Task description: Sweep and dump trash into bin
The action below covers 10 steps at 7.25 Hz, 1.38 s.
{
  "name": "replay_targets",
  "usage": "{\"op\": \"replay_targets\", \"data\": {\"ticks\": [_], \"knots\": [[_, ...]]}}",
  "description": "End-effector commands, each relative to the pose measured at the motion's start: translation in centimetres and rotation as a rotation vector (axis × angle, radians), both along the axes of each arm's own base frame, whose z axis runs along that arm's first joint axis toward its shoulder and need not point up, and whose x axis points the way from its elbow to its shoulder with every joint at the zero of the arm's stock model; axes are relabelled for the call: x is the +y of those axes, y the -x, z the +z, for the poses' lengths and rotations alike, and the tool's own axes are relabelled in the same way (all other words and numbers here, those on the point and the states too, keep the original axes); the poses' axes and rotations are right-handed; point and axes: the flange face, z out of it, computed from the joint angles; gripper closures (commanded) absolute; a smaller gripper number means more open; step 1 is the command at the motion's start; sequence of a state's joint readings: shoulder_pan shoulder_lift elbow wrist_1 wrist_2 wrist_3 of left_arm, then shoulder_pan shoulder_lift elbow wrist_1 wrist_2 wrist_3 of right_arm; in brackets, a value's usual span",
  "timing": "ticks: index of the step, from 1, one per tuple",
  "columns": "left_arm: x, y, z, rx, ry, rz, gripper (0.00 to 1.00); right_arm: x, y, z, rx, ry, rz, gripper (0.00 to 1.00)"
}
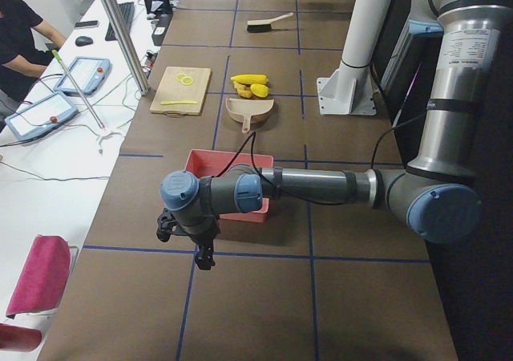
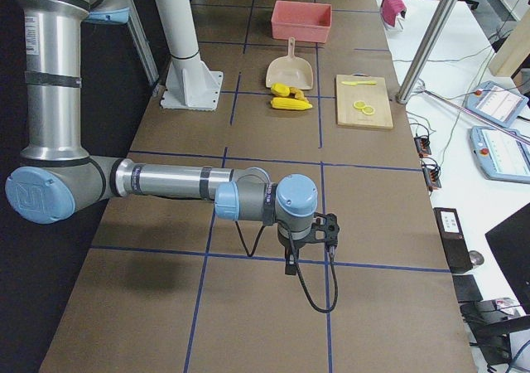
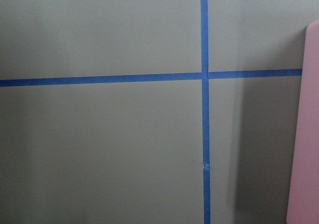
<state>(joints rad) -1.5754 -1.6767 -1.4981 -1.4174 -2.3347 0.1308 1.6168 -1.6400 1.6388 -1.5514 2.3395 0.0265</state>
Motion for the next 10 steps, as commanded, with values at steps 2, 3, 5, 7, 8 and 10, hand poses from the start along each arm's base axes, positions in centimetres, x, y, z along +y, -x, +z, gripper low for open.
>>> {"op": "replay_targets", "data": {"ticks": [2,3,5,7,8,10], "knots": [[-0.5,0.0,-3.6,-0.003,-0.077,0.002,0.0,-0.1,0.0,-0.5,-0.002,-0.01,0.001,0.0],[-0.6,-0.1,-7.4,-0.005,-0.153,0.005,0.0,-0.3,0.0,-1.0,-0.006,-0.013,0.007,0.0],[0.2,-3.2,-16.5,0.009,-0.338,0.064,0.0,-0.6,0.1,-1.6,-0.005,-0.02,0.011,0.0],[1.5,-6.8,-22.2,0.011,-0.465,0.136,0.0,-1.2,0.5,-3.1,-0.011,-0.047,0.007,0.0],[2.4,-8.3,-25.2,-0.006,-0.534,0.166,0.0,-1.5,0.8,-5.5,-0.015,-0.088,0.002,0.0],[1.6,-14.2,-28.7,-0.041,-0.615,0.262,0.0,-1.4,2.2,-6.9,-0.035,-0.116,-0.028,0.0]]}}
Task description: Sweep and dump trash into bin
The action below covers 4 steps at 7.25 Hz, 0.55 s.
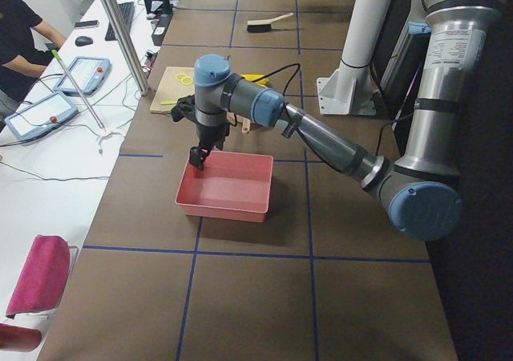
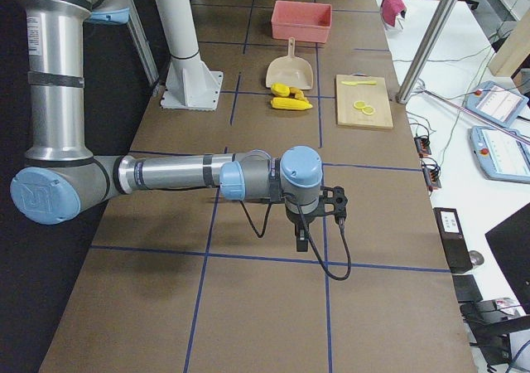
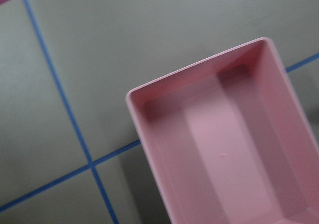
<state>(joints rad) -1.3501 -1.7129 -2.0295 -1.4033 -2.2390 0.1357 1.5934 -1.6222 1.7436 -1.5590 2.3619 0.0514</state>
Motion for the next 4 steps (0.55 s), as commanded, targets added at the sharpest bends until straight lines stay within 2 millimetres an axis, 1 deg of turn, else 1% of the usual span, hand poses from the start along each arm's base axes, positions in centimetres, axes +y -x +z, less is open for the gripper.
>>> {"op": "replay_targets", "data": {"ticks": [1,2,3,4], "knots": [[0.3,-6.7,-3.5,-0.002,-0.078,0.114,0.0,0.2,2.0,-2.4,-0.103,-0.026,-0.029,0.0],[0.0,-8.9,-5.6,0.013,-0.104,0.135,0.0,0.5,3.2,-3.7,-0.135,0.018,0.003,0.0],[0.0,-10.4,-6.3,0.018,-0.11,0.147,0.0,0.9,5.5,-5.3,-0.116,0.054,0.021,0.01],[1.2,-14.7,-6.0,0.022,-0.103,0.23,0.0,0.8,8.3,-6.4,-0.112,0.076,0.036,0.0]]}}
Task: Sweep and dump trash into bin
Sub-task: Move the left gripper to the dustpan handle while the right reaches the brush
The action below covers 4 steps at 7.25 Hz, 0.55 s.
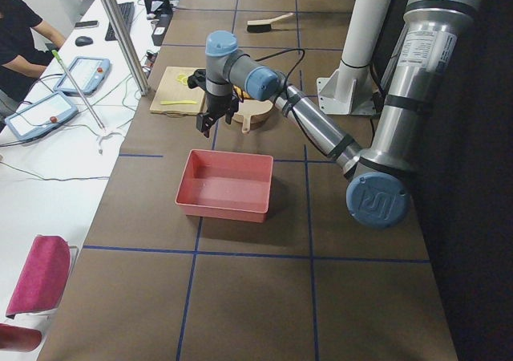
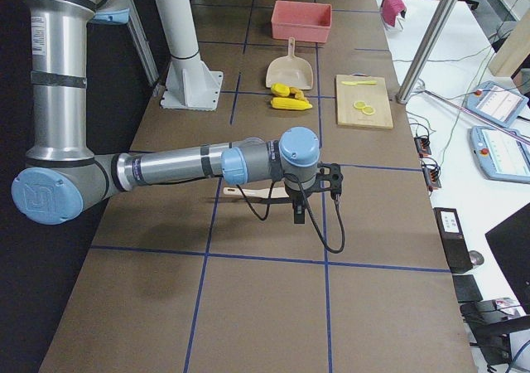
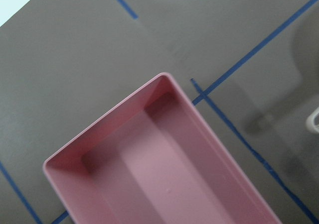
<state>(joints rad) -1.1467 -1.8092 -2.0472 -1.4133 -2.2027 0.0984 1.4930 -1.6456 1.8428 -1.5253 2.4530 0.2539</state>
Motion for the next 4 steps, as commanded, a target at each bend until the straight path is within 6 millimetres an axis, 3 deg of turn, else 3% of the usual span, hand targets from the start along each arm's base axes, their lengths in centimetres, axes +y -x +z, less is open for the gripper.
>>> {"op": "replay_targets", "data": {"ticks": [1,3,4], "knots": [[2.1,-7.9,-1.7,0.02,-0.011,0.138,0.0,0.4,6.3,-3.1,-0.015,0.075,0.062,0.0],[2.1,-8.3,-3.0,0.031,-0.067,0.174,0.0,3.6,11.5,-3.0,0.025,0.061,0.009,0.0],[2.2,-8.3,-3.7,0.041,-0.19,0.247,0.0,5.5,12.4,-1.6,0.028,0.057,-0.003,0.0]]}}
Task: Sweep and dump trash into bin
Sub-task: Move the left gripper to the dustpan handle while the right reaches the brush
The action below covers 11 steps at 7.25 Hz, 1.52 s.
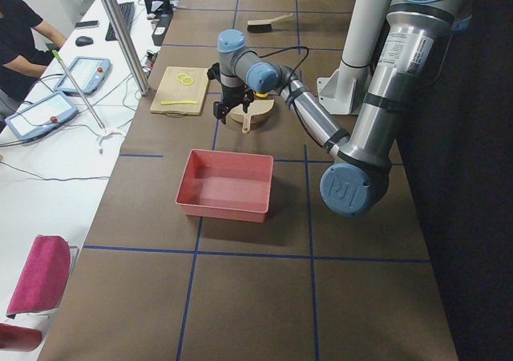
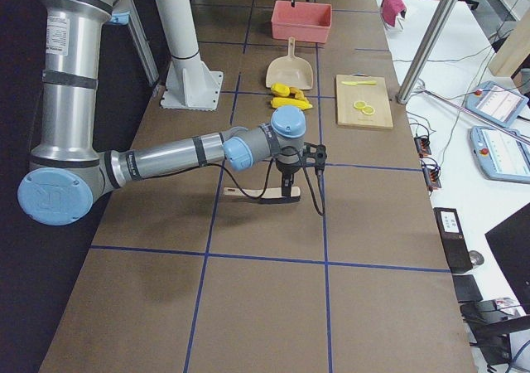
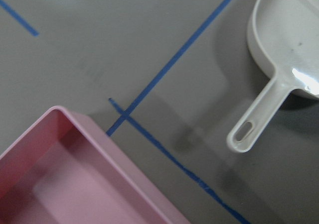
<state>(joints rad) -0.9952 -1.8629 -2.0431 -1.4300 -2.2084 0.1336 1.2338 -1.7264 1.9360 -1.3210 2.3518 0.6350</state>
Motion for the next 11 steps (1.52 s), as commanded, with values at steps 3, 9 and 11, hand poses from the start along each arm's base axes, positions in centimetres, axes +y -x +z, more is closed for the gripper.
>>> {"op": "replay_targets", "data": {"ticks": [3,9,11], "knots": [[0.0,-1.5,-2.4,0.126,-0.194,0.218,0.01,5.3,7.8,1.6,0.024,0.035,-0.022,0.0],[-1.2,-2.7,-0.9,0.135,-0.263,0.289,0.01,9.7,11.7,6.1,0.112,0.109,-0.139,0.01],[-1.6,-3.3,-0.4,0.129,-0.258,0.295,0.01,9.8,11.8,6.1,0.113,0.111,-0.141,0.17]]}}
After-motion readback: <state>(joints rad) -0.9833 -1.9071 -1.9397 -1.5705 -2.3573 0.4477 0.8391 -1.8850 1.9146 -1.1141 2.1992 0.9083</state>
